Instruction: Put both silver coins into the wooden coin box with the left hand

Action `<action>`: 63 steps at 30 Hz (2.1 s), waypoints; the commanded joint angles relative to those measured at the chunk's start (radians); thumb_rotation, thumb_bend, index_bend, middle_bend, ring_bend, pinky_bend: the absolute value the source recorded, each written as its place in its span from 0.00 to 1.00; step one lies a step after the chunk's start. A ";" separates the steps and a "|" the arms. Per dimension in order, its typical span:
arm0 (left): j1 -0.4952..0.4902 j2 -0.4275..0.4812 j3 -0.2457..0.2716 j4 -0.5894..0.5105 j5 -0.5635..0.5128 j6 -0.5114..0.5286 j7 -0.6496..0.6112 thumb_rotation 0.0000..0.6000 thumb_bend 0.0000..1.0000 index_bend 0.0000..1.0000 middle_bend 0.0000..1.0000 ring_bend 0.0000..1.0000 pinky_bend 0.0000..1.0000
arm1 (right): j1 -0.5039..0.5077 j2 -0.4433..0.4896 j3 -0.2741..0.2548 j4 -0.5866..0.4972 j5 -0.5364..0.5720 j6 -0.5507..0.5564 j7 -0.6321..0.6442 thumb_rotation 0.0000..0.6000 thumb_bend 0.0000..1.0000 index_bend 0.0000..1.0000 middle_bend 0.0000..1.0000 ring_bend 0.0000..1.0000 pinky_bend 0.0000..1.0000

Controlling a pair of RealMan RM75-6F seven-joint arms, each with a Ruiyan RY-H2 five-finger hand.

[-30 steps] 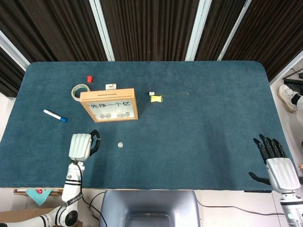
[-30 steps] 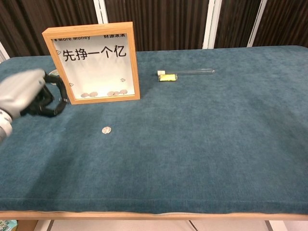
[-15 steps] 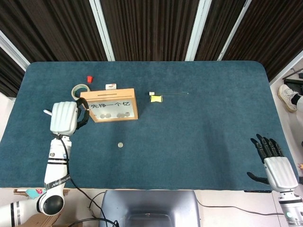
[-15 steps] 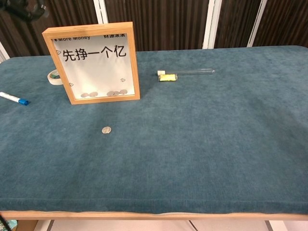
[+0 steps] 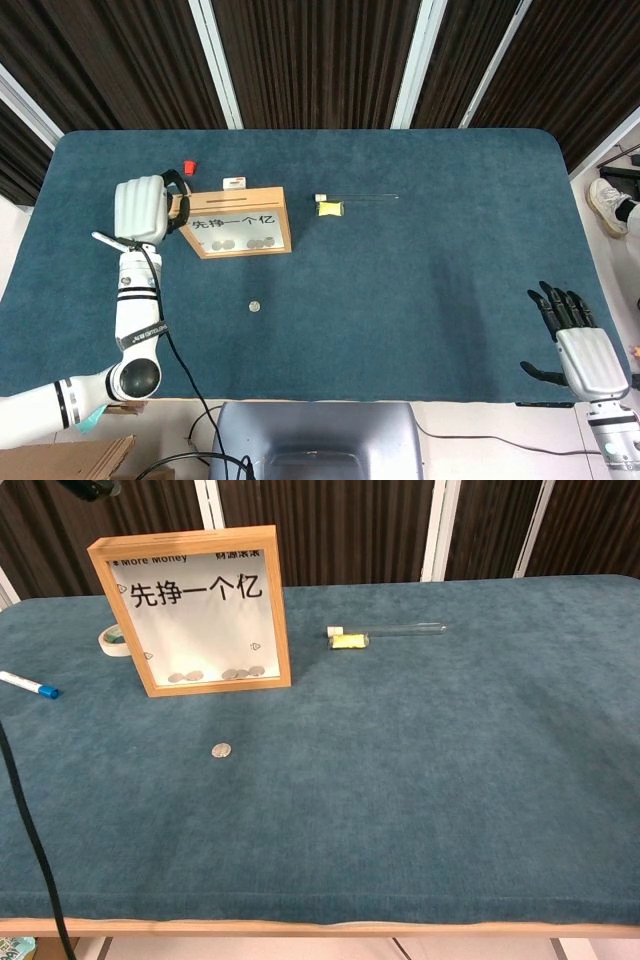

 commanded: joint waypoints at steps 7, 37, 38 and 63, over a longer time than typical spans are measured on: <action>-0.070 -0.028 0.011 0.082 -0.063 -0.032 -0.029 1.00 0.42 0.56 1.00 1.00 1.00 | -0.001 0.008 0.003 -0.001 0.009 0.002 0.013 1.00 0.20 0.00 0.00 0.00 0.00; -0.158 -0.083 0.064 0.198 -0.155 -0.057 -0.075 1.00 0.41 0.56 1.00 1.00 1.00 | -0.004 0.014 0.008 0.005 0.013 0.015 0.041 1.00 0.20 0.00 0.00 0.00 0.00; -0.159 -0.083 0.065 0.198 -0.157 -0.058 -0.076 1.00 0.41 0.56 1.00 1.00 1.00 | -0.004 0.014 0.008 0.005 0.013 0.015 0.042 1.00 0.20 0.00 0.00 0.00 0.00; -0.178 -0.087 0.096 0.224 -0.178 -0.077 -0.107 1.00 0.40 0.38 1.00 1.00 1.00 | -0.005 0.015 0.010 0.008 0.015 0.018 0.048 1.00 0.20 0.00 0.00 0.00 0.00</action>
